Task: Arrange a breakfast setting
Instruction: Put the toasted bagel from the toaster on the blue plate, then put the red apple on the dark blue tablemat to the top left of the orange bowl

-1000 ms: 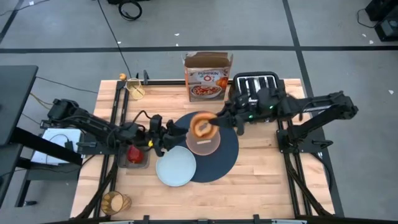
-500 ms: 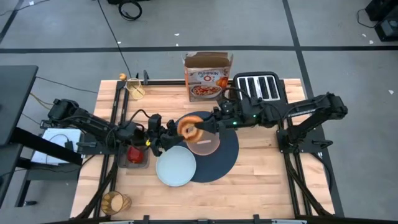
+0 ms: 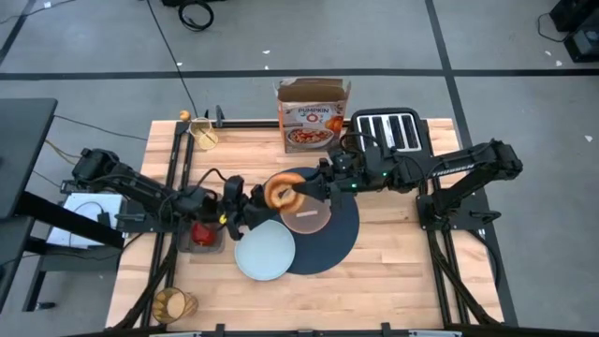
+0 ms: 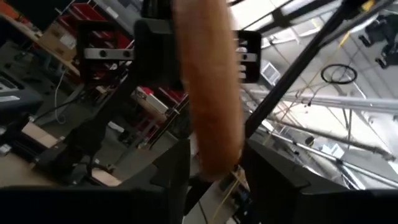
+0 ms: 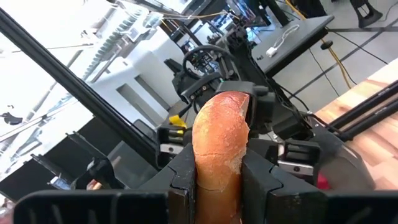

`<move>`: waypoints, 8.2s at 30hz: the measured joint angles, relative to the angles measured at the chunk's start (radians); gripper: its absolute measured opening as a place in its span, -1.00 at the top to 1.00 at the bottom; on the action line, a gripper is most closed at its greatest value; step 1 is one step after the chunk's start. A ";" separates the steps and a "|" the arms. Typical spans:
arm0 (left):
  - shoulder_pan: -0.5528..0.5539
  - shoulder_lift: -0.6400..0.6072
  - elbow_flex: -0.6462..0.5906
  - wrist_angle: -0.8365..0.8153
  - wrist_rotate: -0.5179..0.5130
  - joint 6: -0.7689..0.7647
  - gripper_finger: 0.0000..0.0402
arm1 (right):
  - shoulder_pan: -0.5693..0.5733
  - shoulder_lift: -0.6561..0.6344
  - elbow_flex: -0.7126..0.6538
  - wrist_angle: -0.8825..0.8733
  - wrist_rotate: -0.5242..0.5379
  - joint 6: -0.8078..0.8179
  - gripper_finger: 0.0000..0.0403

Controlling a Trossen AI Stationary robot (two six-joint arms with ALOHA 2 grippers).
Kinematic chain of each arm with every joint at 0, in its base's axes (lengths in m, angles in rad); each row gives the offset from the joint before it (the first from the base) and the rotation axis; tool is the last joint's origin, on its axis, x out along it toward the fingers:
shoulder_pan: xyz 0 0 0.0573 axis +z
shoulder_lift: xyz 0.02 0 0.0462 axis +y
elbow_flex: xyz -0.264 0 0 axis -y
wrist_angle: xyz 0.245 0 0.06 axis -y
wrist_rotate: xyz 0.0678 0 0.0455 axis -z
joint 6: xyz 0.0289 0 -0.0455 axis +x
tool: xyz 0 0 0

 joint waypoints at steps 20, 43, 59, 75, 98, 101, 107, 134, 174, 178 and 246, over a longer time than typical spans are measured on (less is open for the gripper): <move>0.009 0.000 0.000 0.023 -0.027 0.089 0.13 | 0.002 0.001 0.000 -0.009 -0.025 -0.014 0.58; -0.003 -0.006 0.000 -0.001 0.007 0.098 0.74 | 0.018 -0.035 -0.001 -0.003 -0.047 -0.084 0.04; -0.155 -0.051 0.561 -1.473 -0.023 0.089 0.75 | 0.020 -0.335 0.001 -0.285 0.069 -0.190 -0.26; -0.346 0.423 0.967 -2.294 -0.179 0.056 0.76 | 0.019 -0.266 0.000 -0.392 0.070 -0.145 -0.26; -0.432 0.766 0.882 -2.401 -0.389 0.016 0.77 | 0.073 -0.243 0.000 -0.437 0.069 -0.118 -0.26; -0.413 0.767 0.880 -2.393 -0.386 0.015 0.74 | 0.083 -0.243 0.000 -0.440 0.069 -0.118 -0.26; -0.393 0.767 0.880 -2.328 -0.333 0.021 0.73 | 0.098 -0.243 0.000 -0.439 0.069 -0.119 -0.26; -0.327 0.781 0.880 -2.257 -0.196 0.017 0.71 | 0.173 -0.243 0.000 -0.429 0.070 -0.135 -0.26; -0.272 0.508 0.879 -2.594 -0.089 -0.040 0.12 | 0.193 -0.243 0.000 -0.446 0.157 -0.118 -0.26; -0.261 0.489 0.879 -2.619 -0.076 -0.017 0.03 | 0.192 -0.243 0.000 -0.446 0.188 -0.117 -0.26; -0.112 -0.176 0.117 -2.217 0.329 -1.367 -0.59 | 0.104 -0.244 0.000 -0.582 0.189 -0.156 -0.33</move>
